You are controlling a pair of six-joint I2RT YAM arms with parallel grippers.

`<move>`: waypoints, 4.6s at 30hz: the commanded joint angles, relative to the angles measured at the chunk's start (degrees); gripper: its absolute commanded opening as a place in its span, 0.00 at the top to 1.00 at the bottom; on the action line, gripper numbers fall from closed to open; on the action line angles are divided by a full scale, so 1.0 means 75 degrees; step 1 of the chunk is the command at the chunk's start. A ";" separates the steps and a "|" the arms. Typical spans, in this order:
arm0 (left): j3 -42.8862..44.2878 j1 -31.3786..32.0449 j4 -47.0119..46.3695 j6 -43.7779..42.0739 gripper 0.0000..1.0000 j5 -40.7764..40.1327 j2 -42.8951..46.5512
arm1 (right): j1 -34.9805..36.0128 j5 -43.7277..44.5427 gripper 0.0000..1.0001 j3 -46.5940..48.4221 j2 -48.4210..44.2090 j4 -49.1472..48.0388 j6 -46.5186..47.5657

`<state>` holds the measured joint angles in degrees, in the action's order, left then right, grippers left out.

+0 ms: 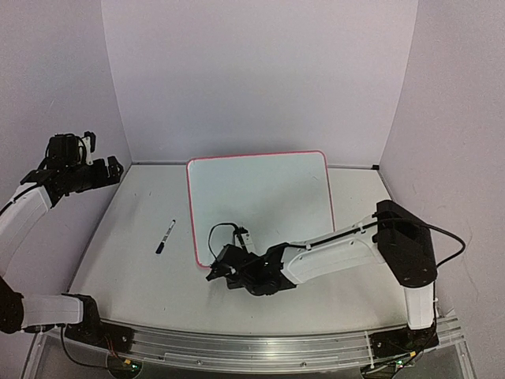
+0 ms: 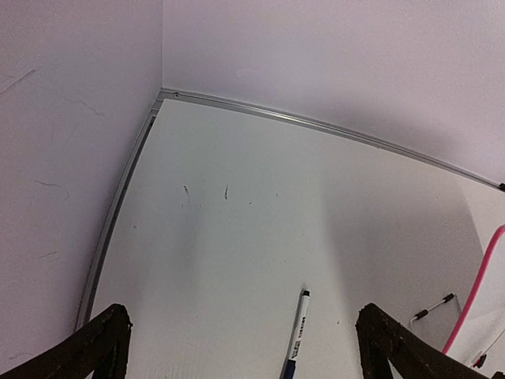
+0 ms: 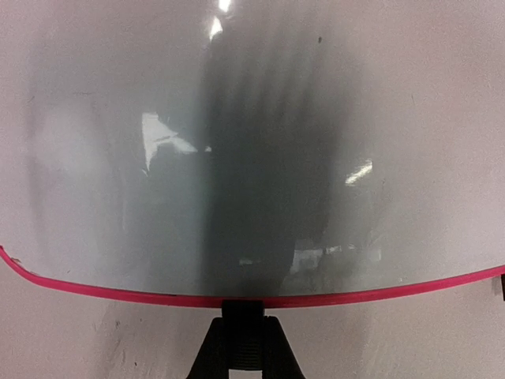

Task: Write a sentence on the whiteboard
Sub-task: Move the whiteboard to the center of the board, then pick up the whiteboard marker from the center of the board, then pass from the left arm to the right

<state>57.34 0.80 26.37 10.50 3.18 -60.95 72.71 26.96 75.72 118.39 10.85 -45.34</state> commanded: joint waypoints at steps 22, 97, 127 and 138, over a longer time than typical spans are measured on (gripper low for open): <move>-0.0075 0.0011 -0.0316 0.0468 0.01 0.0701 -0.0285 | -0.0287 0.1624 0.56 0.3168 0.2059 0.1881 -0.2332; -0.0272 0.2712 0.0538 0.1036 0.74 -0.0235 -0.4755 | -0.4003 -0.2705 0.32 -0.3793 -0.6027 -0.0133 0.1283; -0.0350 0.3158 0.0844 0.0982 1.00 -0.1585 -0.2583 | -0.4053 -0.3342 0.25 -0.3213 -0.6718 0.0517 0.2551; 0.0204 0.3213 0.1088 -0.0216 1.00 0.0834 -0.0497 | -0.5105 -0.7686 0.16 -0.1882 -0.5882 0.1157 0.3252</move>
<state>54.83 24.40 33.21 14.63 -2.15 -66.65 36.75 -12.99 57.82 70.61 17.32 -24.16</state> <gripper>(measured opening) 0.108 0.819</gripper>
